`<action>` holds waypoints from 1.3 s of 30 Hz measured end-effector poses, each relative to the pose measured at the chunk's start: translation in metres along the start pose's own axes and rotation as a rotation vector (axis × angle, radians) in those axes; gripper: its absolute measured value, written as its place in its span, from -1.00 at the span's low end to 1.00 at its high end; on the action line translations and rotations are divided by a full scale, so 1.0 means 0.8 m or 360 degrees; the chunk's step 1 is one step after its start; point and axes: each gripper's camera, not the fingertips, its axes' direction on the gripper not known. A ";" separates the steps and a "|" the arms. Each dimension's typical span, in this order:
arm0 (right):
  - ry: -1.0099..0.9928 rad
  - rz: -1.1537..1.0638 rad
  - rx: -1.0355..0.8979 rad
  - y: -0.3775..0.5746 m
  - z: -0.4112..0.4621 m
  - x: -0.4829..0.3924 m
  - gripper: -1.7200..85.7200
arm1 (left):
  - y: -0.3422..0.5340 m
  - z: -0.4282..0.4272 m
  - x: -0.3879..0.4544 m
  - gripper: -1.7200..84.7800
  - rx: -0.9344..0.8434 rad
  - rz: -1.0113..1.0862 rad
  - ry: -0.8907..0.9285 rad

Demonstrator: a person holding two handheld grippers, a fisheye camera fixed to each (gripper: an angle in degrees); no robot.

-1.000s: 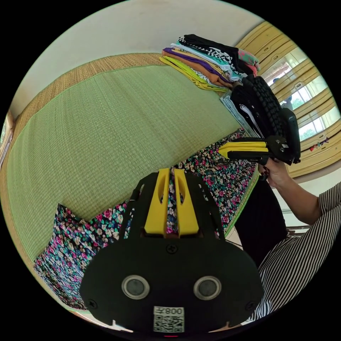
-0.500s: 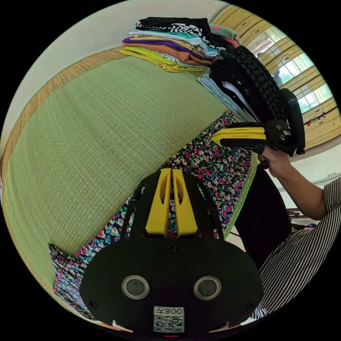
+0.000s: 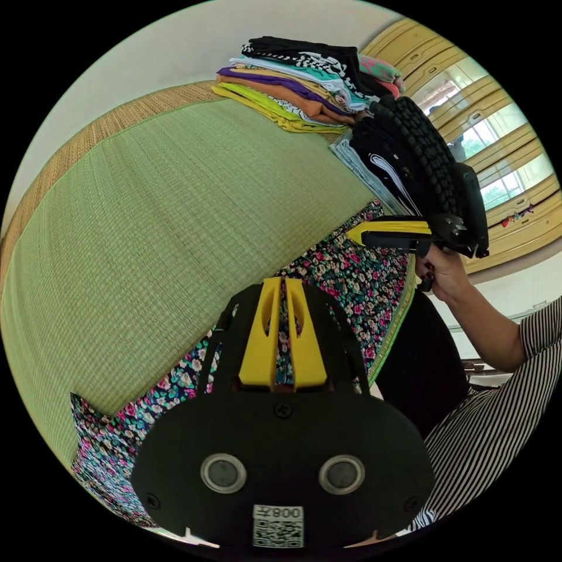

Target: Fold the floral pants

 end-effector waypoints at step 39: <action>0.0119 0.0591 0.0066 0.206 -0.038 0.143 -0.78 | -0.240 0.204 0.203 -0.78 -0.0272 0.0592 0.0206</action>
